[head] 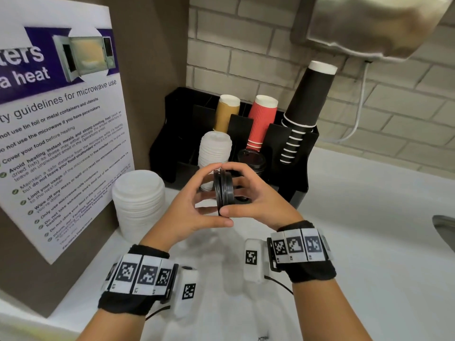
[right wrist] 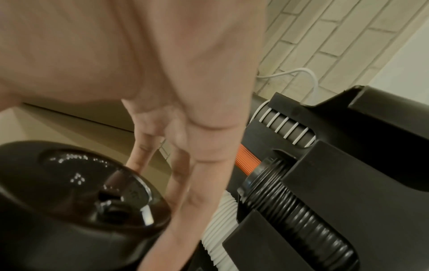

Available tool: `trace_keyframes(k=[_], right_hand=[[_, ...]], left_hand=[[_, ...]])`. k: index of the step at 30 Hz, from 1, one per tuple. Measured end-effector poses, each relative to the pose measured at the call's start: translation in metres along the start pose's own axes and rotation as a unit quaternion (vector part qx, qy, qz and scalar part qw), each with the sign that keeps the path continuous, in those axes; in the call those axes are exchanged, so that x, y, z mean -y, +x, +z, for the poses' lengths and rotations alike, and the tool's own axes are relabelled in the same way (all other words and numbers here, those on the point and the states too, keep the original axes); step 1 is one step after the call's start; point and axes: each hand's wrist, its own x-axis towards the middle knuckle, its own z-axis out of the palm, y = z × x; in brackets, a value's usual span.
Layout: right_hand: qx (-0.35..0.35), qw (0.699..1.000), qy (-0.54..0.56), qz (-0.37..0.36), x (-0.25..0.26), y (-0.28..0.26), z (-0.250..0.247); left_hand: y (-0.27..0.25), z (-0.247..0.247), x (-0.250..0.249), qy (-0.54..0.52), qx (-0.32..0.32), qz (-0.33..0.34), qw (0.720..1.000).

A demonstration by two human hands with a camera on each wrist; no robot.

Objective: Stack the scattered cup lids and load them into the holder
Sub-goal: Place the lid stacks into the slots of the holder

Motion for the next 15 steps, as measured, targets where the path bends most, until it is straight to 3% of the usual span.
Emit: trace_keyframes(k=[15], right_hand=[[-0.031, 0.998, -0.06, -0.004, -0.0021, 0.0025, -0.0024]], left_hand=[[0.0027, 0.0045, 0.0026, 0.024, 0.01, -0.032, 0.999]])
